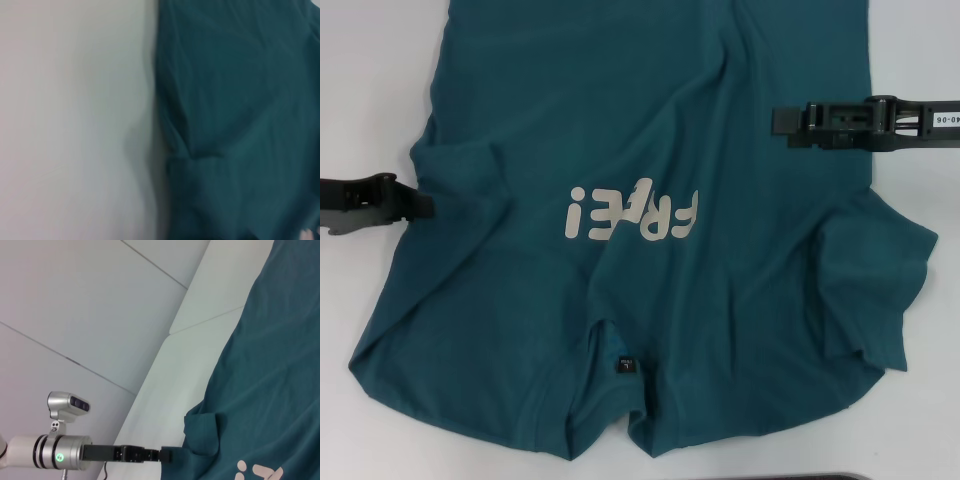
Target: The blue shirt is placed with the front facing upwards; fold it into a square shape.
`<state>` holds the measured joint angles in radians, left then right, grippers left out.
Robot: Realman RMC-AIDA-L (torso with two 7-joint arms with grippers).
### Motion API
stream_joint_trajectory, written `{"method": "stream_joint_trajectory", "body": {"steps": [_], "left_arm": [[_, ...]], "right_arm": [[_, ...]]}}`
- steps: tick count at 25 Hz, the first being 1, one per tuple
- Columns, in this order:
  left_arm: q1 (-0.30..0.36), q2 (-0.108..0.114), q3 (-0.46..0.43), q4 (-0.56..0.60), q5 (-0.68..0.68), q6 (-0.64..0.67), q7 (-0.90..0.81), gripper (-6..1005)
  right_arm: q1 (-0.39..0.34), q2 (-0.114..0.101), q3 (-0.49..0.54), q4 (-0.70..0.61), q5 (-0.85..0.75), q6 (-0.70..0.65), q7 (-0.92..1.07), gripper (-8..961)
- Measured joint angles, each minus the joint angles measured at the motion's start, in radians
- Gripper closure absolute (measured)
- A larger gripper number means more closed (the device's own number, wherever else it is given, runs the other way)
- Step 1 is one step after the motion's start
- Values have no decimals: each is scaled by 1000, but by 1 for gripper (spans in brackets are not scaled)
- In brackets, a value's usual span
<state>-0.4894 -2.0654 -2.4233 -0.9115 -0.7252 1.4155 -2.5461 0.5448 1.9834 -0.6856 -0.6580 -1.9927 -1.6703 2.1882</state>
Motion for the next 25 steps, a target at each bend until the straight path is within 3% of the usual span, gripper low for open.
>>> {"method": "stream_joint_trajectory", "body": {"steps": [2, 7, 10, 18, 25], "left_arm": [[0, 1, -4, -7, -4, 38, 2, 919], [18, -32, -9, -70, -59, 131, 9, 917], [25, -40, -13, -79, -80, 161, 9, 915], [3, -13, -5, 24, -80, 226, 43, 911], [-7, -18, -17, 18, -117, 260, 118, 777]], "right_arm": [[0, 0, 0, 0, 0, 0, 0, 83], [4, 0, 0, 0, 0, 1, 1, 84], [6, 0, 0, 0, 0, 2, 1, 85], [10, -3, 0, 0, 0, 13, 1, 87], [18, -5, 0, 0, -3, 16, 1, 88]]}}
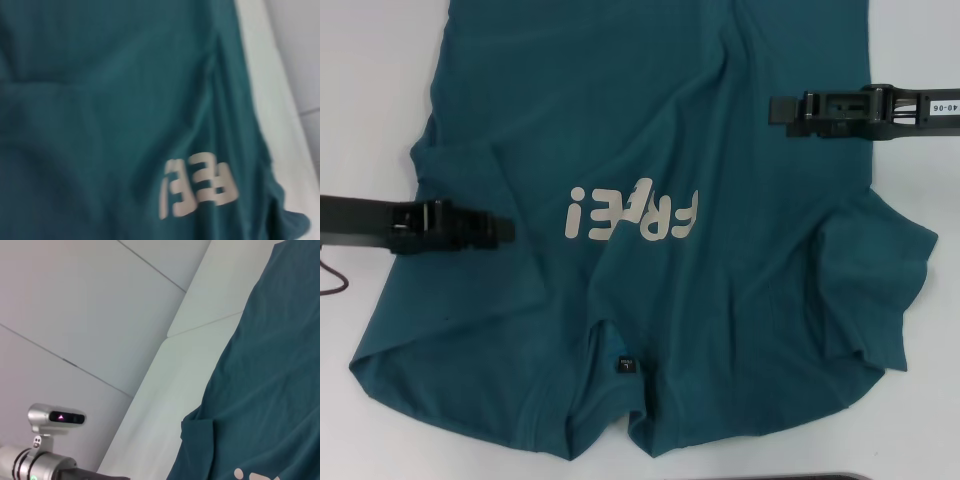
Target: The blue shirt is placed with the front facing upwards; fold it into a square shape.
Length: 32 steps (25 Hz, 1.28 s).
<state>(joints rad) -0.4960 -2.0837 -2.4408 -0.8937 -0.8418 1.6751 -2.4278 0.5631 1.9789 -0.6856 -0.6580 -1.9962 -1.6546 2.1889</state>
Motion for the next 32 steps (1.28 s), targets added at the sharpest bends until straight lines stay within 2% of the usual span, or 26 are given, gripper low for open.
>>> {"method": "stream_joint_trajectory", "body": {"steps": [4, 7, 12, 16, 21, 25, 28, 32], "left_arm": [[3, 15, -24, -6, -38, 25, 79, 657], [9, 23, -76, -6, -47, 78, 240, 556], [34, 13, -160, 3, -62, 212, 564, 353], [53, 2, -163, 16, -72, 231, 634, 300], [57, 3, -174, 38, -71, 226, 634, 291], [52, 4, -242, 47, -72, 205, 623, 293], [44, 1, -281, 47, -73, 190, 622, 293], [40, 1, -300, 50, -104, 179, 623, 293]], "right_arm": [[0, -1, 0, 0, -1, 0, -6, 89], [-6, -5, 0, 0, -1, 4, -9, 90], [-25, -16, 1, -7, 1, 0, -24, 91], [-54, -35, -4, -13, -18, -36, -51, 92], [-109, -86, 8, 0, -136, -124, 35, 93], [-160, -122, 29, -13, -177, -227, 111, 94], [-169, -152, 70, -22, -240, -262, 158, 95], [-147, -162, 131, -25, -373, -261, 202, 96]]}}
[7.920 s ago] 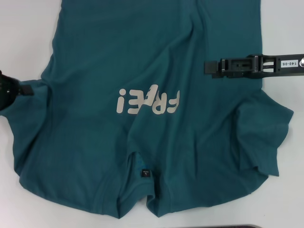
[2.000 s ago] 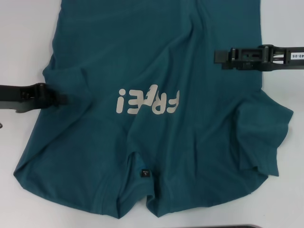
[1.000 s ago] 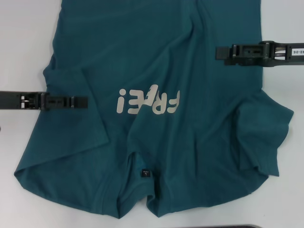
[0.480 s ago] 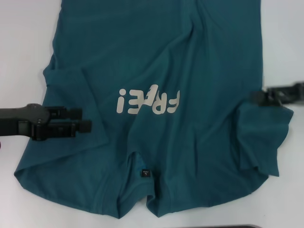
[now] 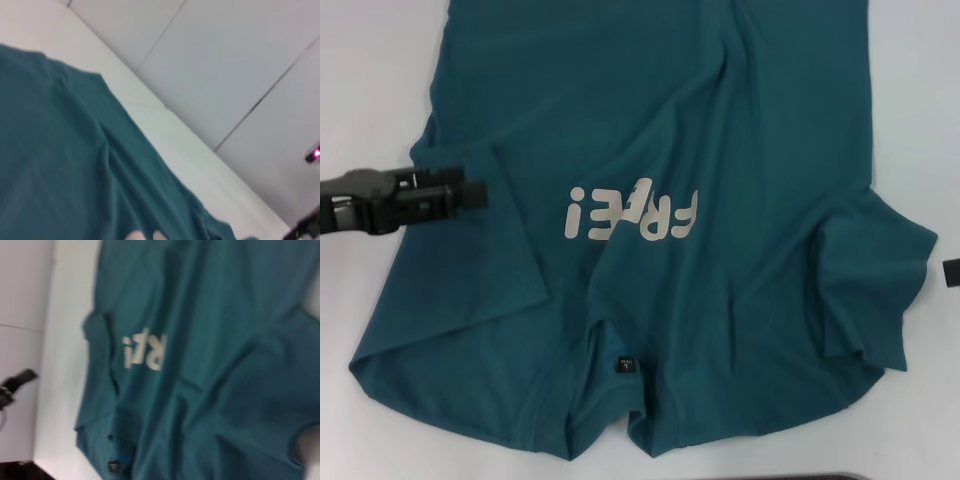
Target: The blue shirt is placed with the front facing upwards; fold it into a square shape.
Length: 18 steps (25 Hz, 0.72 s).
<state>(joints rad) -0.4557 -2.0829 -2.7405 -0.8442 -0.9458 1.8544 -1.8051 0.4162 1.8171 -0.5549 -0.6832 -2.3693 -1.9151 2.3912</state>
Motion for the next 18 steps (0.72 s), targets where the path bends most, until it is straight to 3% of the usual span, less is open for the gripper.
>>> {"method": "stream_joint_trajectory", "body": {"steps": [11, 18], "left_arm": [[11, 3, -19, 12, -19, -15, 0, 293], [18, 5, -38, 12, -21, -15, 0, 294]], "right_arm": [[36, 31, 9, 24, -45, 89, 21, 99], [46, 32, 6, 83, -46, 149, 22, 100]]}}
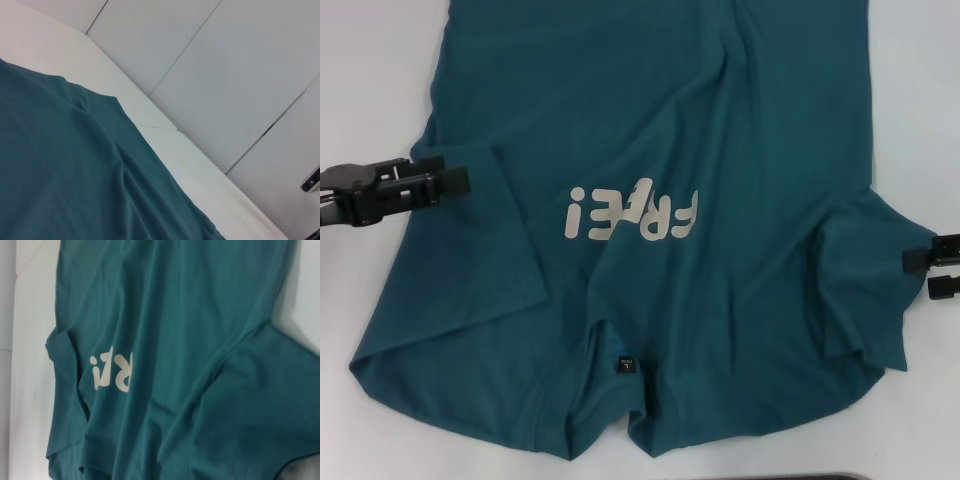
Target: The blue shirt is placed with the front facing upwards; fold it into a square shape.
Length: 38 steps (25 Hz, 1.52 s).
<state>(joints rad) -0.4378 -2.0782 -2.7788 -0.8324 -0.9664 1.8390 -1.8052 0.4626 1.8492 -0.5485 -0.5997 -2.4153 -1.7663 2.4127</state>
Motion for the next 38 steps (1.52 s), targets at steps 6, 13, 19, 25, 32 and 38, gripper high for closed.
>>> {"method": "stream_joint_trajectory", "body": {"steps": [6, 13, 19, 25, 32, 38], "left_arm": [[0, -3, -1, -1, -2, 0, 4, 294], [2, -5, -2, -1, -2, -1, 3, 294], [3, -4, -16, -2, -2, -1, 3, 294], [1, -5, -18, -2, -2, -1, 3, 294], [-1, -5, -20, -2, -2, 0, -7, 294], [2, -3, -28, -2, -2, 3, -20, 294]], "right_arm": [[11, 11, 5, 6, 6, 36, 0, 102], [48, 30, -3, 35, 3, 66, -8, 104], [48, 30, 4, 32, 1, 68, 6, 105], [42, 29, 7, 20, 2, 65, 6, 107], [45, 21, -5, 19, -1, 67, 13, 293], [39, 16, -4, 16, -1, 64, 16, 574]]}}
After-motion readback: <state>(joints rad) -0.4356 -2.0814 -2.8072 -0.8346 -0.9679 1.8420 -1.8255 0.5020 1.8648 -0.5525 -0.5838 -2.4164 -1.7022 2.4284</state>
